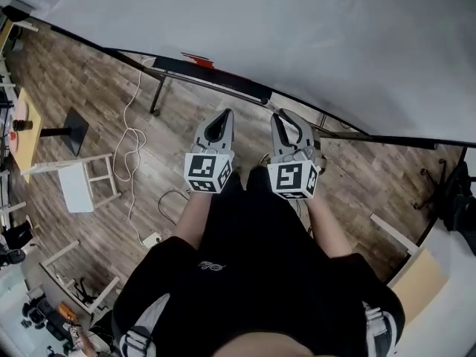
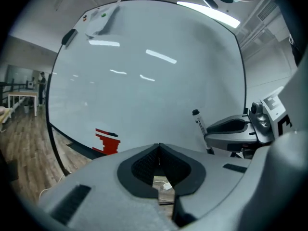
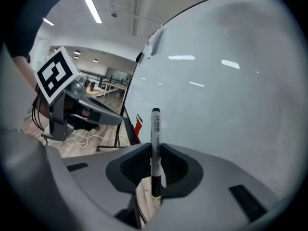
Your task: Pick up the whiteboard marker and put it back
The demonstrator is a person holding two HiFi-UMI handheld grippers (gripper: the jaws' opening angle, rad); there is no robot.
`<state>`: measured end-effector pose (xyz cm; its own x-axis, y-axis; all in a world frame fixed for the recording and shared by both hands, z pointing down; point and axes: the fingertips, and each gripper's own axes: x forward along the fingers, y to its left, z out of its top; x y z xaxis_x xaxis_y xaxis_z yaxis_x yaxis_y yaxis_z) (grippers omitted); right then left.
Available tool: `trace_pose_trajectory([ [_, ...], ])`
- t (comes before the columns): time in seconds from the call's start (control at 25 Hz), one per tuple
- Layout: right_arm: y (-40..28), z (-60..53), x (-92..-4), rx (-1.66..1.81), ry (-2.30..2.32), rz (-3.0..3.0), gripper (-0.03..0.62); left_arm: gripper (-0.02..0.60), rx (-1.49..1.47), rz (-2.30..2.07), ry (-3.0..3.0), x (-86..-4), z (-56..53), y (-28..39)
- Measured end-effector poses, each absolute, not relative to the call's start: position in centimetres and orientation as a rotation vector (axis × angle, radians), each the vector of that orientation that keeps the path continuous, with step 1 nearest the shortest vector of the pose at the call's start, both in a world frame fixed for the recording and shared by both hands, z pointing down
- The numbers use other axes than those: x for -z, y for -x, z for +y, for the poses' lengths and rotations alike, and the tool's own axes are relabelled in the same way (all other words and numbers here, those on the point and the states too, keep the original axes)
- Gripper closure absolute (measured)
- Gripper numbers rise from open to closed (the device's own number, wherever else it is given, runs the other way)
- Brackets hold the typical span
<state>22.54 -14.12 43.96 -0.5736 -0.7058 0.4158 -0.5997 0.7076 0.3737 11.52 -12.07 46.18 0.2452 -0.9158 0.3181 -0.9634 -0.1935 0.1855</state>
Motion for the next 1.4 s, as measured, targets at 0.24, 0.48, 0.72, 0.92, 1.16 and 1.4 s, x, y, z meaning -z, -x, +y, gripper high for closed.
trace_pose_trajectory([
  [0.24,-19.3,-15.6,-47.5,0.291,-0.739,-2.266,0.539,0.575,-0.175,-1.898,-1.978,-47.4,-10.9,-7.0],
  [0.48,-17.0,-16.6,-51.3,0.378,-0.621,-2.112,0.539,0.574,-0.148,-1.918,-1.920,-49.3,-10.1,-4.4],
  [0.72,-14.8,-18.0,-55.4,0.316,-0.525,-2.044,0.539,0.575,-0.101,-1.873,-1.857,-52.9,-9.8,-1.6],
  [0.92,-14.3,-19.2,-58.3,0.348,-0.487,-1.929,0.539,0.574,-0.076,-1.855,-1.808,-55.2,-9.8,0.5],
  [1.16,-12.9,-19.8,-60.4,0.348,-0.458,-1.858,0.538,0.574,-0.096,-1.799,-1.834,-57.5,-11.4,1.5],
  [1.4,-13.0,-19.9,-61.9,0.327,-0.444,-1.813,0.539,0.574,-0.121,-1.756,-1.875,-58.4,-13.0,1.0],
])
